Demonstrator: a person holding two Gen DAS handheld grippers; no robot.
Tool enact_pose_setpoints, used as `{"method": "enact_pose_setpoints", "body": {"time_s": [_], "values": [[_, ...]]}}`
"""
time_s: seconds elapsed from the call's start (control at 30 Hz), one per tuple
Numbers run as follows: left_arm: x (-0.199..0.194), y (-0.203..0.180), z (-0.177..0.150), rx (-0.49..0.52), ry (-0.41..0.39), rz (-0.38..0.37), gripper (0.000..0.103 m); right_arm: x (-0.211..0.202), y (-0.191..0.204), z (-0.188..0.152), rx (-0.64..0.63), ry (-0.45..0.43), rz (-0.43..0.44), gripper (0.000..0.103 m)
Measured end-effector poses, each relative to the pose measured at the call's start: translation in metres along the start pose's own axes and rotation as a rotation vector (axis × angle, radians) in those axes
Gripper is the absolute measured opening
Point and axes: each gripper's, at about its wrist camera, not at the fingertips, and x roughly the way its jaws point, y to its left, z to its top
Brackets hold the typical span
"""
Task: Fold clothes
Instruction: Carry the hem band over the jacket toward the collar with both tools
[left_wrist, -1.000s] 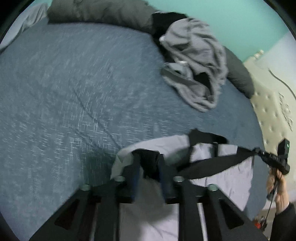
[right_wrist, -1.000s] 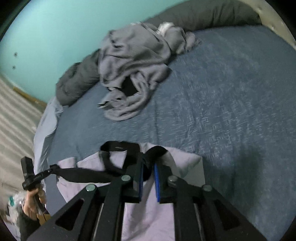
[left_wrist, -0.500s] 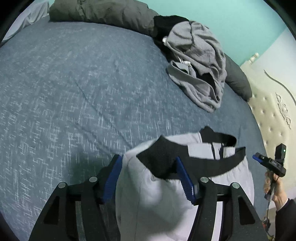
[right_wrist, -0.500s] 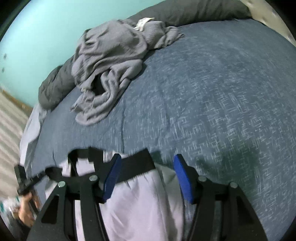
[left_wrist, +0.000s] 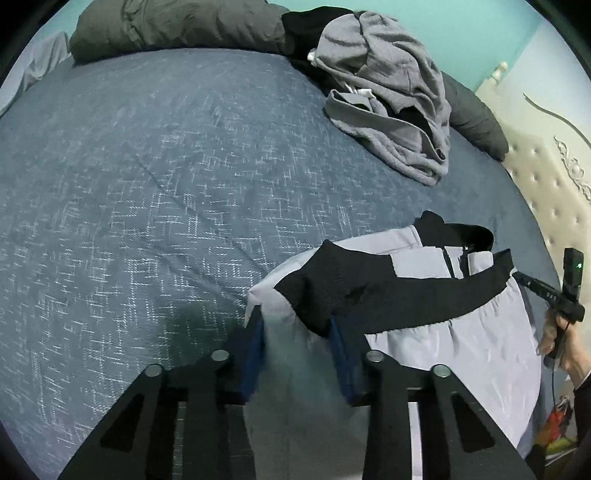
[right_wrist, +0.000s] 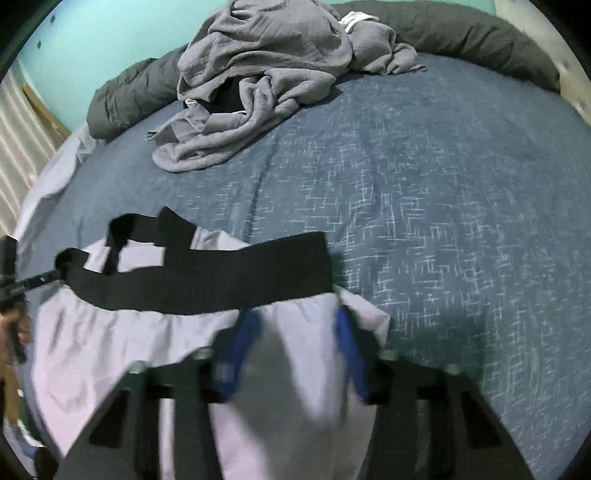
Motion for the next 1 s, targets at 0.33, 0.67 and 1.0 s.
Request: {"method": "enact_pose_setpoints", "body": {"time_s": [0.33,0.67,1.0], "values": [[-0.037,-0.004,0.005,-0.001,-0.104,0.006,0.01,-0.033,0.003,-0.002,-0.072,-0.127,-0.067,0.008],[-0.022,0.001,0.036,-0.092,-0.083,0.039,0.012,-0.045,-0.001,0.024,-0.013,-0.181,-0.145,0.007],[-0.036,0.002,0.012,-0.087,-0.146,0.084,0.055,-0.018,-0.009,0.02,0.059,-0.12,-0.206,0.015]]}}
